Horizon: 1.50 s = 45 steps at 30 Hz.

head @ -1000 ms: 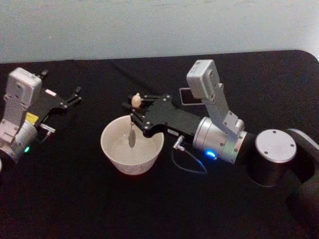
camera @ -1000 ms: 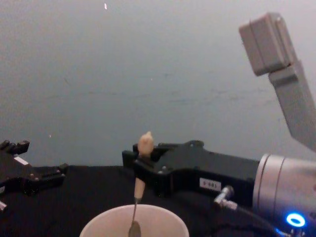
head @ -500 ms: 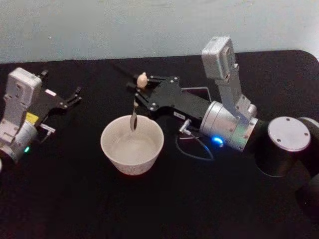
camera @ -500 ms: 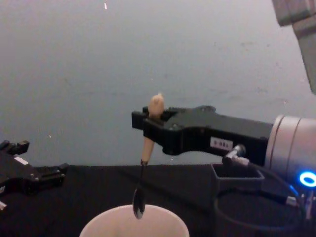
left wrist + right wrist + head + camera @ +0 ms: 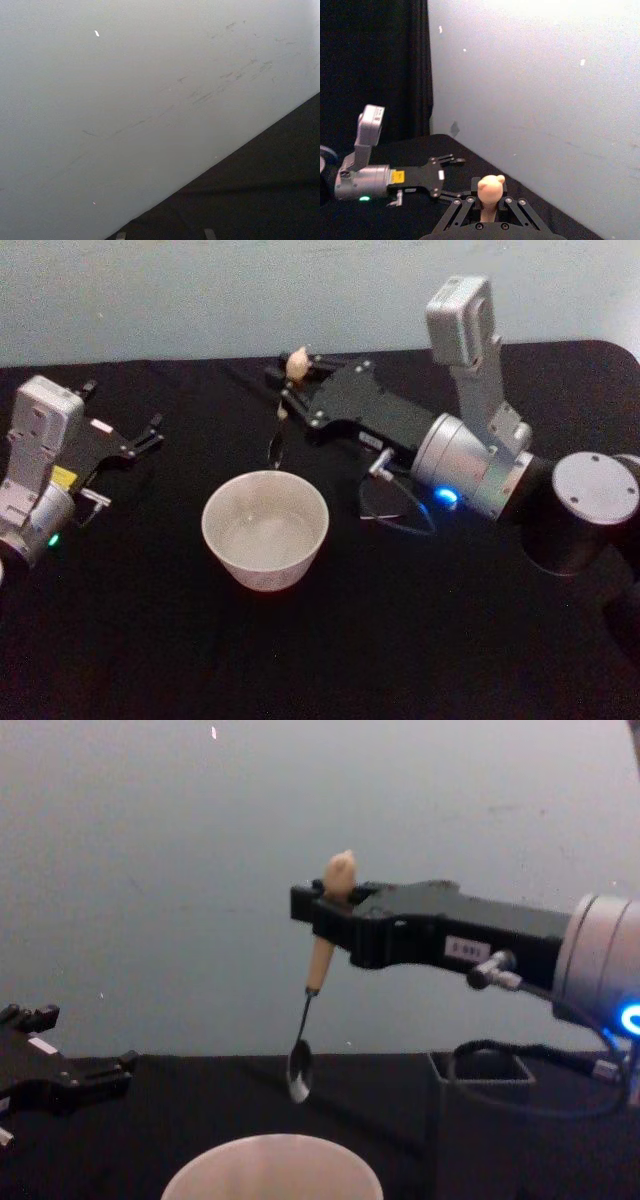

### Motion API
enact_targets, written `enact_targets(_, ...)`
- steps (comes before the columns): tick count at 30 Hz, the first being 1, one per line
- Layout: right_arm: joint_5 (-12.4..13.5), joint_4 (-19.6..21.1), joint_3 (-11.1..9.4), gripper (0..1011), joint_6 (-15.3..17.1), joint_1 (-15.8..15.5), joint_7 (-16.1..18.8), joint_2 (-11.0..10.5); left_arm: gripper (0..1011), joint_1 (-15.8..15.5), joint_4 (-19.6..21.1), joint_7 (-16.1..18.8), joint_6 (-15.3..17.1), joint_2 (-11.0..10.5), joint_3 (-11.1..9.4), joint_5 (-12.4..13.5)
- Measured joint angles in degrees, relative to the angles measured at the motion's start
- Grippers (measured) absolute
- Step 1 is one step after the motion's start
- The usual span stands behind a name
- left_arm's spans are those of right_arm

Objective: Pick up the stirring spoon with one hand, stir inside the cup, then place it back in its original position.

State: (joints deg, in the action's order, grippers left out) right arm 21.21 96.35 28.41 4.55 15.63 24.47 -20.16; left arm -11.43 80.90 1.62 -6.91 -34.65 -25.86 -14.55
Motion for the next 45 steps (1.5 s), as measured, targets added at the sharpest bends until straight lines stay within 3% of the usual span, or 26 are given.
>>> enact_targets(12, 1.0, 0.8, -2.8, 173, 0.0, -0.5, -1.4, -1.4, 1001, 0.0, 0.0, 0.0, 0.0, 0.0, 0.0, 0.0)
enact_targets(29, 0.8, 0.6, -4.1, 172, 1.3, -1.4, -2.7, -1.9, 1001, 0.0, 0.0, 0.0, 0.0, 0.0, 0.0, 0.0)
enact_targets(45, 2.0, 5.0, -6.7, 173, 1.2, -3.2, -3.2, -3.7, 1001, 0.0, 0.0, 0.0, 0.0, 0.0, 0.0, 0.0)
